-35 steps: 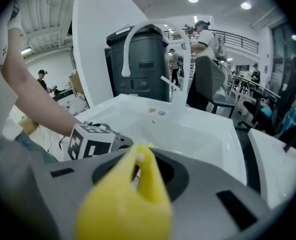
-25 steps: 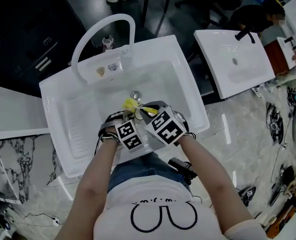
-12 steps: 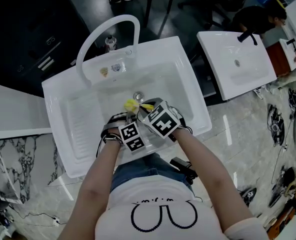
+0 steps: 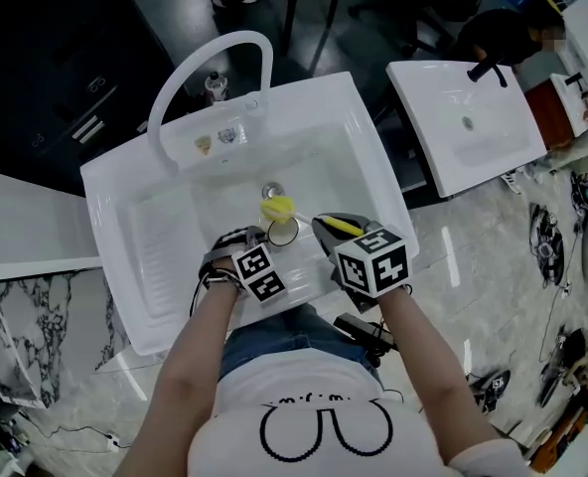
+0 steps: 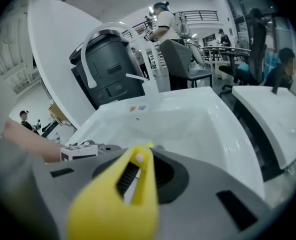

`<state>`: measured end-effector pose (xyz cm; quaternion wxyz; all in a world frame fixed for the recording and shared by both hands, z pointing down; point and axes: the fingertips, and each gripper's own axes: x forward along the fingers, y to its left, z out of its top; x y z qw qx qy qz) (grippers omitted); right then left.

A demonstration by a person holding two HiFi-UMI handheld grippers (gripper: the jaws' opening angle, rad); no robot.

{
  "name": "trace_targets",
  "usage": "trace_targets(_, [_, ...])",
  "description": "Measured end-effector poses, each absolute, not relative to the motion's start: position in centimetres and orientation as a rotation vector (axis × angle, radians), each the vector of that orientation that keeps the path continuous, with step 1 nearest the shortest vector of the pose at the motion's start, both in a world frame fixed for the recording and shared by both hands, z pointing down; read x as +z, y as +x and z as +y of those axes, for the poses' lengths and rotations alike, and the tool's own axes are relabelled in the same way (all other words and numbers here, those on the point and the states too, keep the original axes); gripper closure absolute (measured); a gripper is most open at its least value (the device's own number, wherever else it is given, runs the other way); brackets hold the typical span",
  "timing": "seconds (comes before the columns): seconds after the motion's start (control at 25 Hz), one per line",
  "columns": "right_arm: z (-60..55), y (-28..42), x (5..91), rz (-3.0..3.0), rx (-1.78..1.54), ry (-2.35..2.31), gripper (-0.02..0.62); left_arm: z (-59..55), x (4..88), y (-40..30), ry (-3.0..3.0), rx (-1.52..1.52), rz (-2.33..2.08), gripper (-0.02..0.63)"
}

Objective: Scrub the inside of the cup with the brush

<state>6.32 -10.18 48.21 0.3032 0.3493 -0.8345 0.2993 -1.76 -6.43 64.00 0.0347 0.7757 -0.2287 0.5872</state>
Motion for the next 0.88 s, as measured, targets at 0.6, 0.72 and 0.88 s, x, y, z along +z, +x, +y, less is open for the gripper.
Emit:
trace_targets(0.6, [-13.2,2.4,54.3,-2.111,0.816,0.998,0.552,-6.9,64.0,-2.0,2.319,1.700,-0.749,0.543])
trace_targets(0.72, [-12.7,2.8,52.8,-2.135,0.816,1.005,0.552,-6.6,64.2,-2.2,2.256,1.593,-0.782,0.543])
trace_targets(0.88, [-11.6,4.1,50.5,-2.161,0.870,1.056,0.552,-6.3,64.5,-2.2,2.192,1.499,-0.806,0.543])
